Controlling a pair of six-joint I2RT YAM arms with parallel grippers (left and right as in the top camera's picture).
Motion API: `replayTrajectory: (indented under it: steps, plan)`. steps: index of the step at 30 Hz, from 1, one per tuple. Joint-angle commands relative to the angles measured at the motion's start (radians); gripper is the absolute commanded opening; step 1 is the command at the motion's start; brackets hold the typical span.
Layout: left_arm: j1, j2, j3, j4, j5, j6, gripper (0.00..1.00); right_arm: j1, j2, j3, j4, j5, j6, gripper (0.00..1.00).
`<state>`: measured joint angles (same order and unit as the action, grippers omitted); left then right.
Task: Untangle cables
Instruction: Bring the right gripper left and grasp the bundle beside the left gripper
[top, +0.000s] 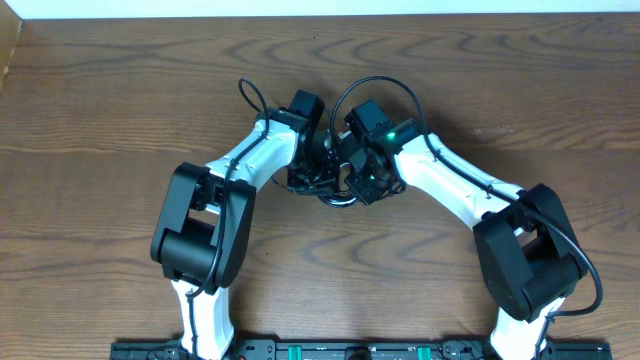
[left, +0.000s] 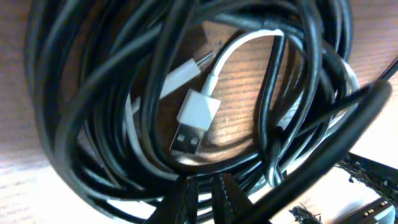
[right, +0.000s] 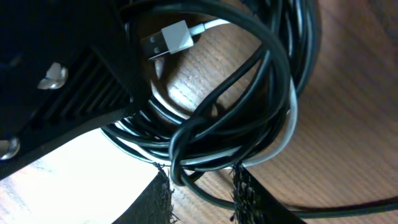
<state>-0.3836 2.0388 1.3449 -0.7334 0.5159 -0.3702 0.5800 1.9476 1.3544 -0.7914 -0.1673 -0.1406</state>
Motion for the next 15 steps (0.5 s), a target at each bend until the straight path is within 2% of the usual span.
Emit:
replayTrajectory:
  steps: [1,7,11,15]
  plan:
    - [-0.001,0.049,-0.004,0.018,-0.031,-0.009,0.17,0.017,-0.010,-0.010,-0.002,-0.047,-0.067,0.29]
    - [-0.001,0.056,-0.004,0.025,-0.031,-0.009,0.17,0.017,-0.010,-0.026,0.007,-0.042,-0.102,0.28]
    - [-0.001,0.056,-0.004,0.032,-0.031,-0.013,0.17,0.017,-0.010,-0.034,0.024,-0.042,-0.103,0.20]
    - [0.009,0.056,-0.004,0.034,-0.069,-0.078,0.12,0.016,-0.010,-0.034,0.037,-0.048,-0.092,0.22]
